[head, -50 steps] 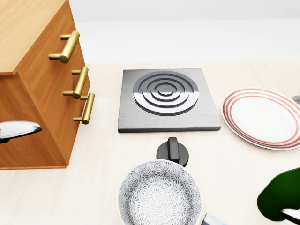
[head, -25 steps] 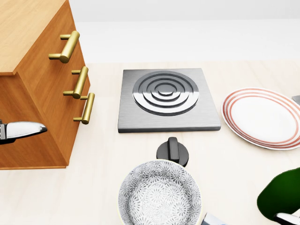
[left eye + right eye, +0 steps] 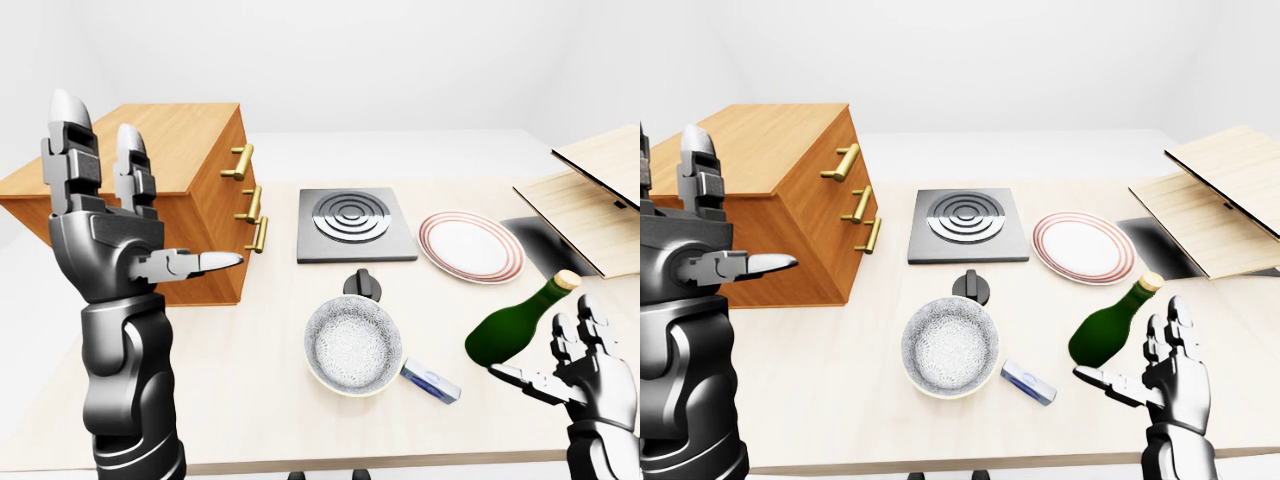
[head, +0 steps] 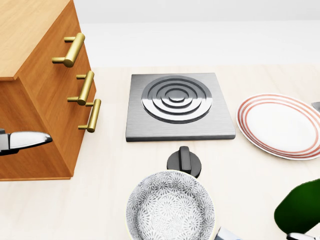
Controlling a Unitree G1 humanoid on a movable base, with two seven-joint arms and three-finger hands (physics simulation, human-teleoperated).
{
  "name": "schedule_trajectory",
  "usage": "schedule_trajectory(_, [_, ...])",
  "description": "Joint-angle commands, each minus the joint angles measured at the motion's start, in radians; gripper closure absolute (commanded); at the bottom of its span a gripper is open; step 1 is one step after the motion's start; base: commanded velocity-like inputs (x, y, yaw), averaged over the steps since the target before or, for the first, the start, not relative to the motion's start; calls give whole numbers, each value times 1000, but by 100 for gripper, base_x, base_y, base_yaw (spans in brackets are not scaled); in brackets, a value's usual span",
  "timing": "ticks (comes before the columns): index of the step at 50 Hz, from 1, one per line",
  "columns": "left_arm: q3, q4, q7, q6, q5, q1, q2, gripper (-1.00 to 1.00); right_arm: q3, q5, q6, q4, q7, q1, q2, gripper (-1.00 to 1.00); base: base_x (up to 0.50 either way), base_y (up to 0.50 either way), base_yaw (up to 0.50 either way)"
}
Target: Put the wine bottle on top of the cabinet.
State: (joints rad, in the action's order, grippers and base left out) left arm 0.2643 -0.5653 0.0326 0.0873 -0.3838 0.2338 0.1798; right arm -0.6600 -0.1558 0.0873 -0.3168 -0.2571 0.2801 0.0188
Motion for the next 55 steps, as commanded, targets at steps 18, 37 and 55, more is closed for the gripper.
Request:
schedule_trajectory(18, [7, 63, 5, 0, 4, 31, 11, -100, -53, -43, 0, -45, -42, 9, -1, -100, 0, 0, 0])
schedule_trajectory(37, [-16, 141, -30, 0, 39, -16, -13, -100, 17, -61, 0, 93, 37, -63, -64, -100, 0, 0, 0])
schedule_trajectory(55, [-18, 201, -54, 0, 54, -27, -20, -100, 101, -55, 0, 140, 121, -161, -152, -100, 0, 0, 0])
